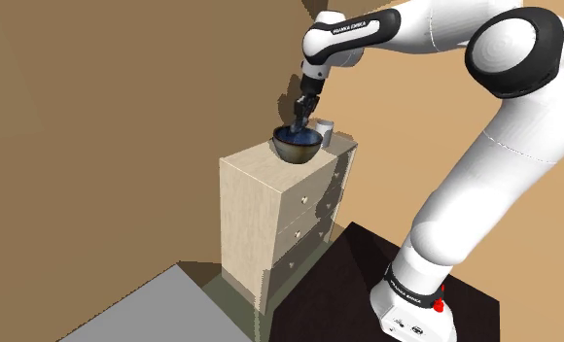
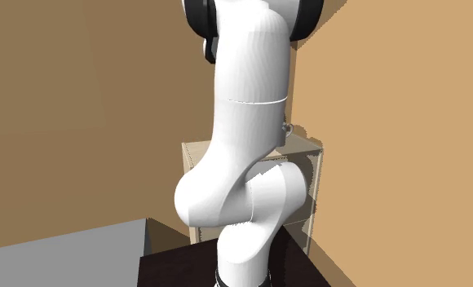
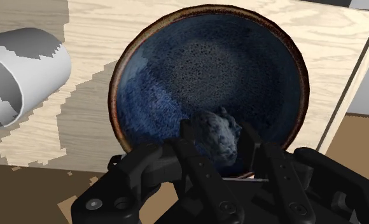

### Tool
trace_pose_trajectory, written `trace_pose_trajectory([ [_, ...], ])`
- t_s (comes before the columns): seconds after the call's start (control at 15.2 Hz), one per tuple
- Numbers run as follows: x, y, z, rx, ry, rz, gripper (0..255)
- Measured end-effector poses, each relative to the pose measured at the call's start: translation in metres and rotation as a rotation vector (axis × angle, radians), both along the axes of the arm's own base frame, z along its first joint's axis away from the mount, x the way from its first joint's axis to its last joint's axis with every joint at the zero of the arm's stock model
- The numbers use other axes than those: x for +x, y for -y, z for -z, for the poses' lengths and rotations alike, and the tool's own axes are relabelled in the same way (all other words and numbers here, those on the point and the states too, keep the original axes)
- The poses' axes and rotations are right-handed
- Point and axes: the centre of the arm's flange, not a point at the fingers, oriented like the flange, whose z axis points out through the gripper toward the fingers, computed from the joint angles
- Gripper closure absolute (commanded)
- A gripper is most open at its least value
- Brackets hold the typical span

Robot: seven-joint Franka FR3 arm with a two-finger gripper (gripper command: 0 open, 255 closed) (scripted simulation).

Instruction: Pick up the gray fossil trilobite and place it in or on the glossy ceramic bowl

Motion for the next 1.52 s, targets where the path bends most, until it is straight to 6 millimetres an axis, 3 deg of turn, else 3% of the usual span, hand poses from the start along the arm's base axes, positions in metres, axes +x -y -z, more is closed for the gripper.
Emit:
trace_pose_trajectory([
  [0.33, 0.0, 0.001, 0.027, 0.0, 0.0, 0.0, 255],
  [0.73, 0.0, 0.0, 0.03, 0.0, 0.0, 0.0, 255],
  [0.79, 0.0, 0.0, 0.03, 0.0, 0.0, 0.0, 0],
  [1.19, 0.0, 0.0, 0.03, 0.0, 0.001, 0.0, 0],
  [1.52, -0.005, 0.0, -0.014, 0.0, 0.002, 0.0, 0],
])
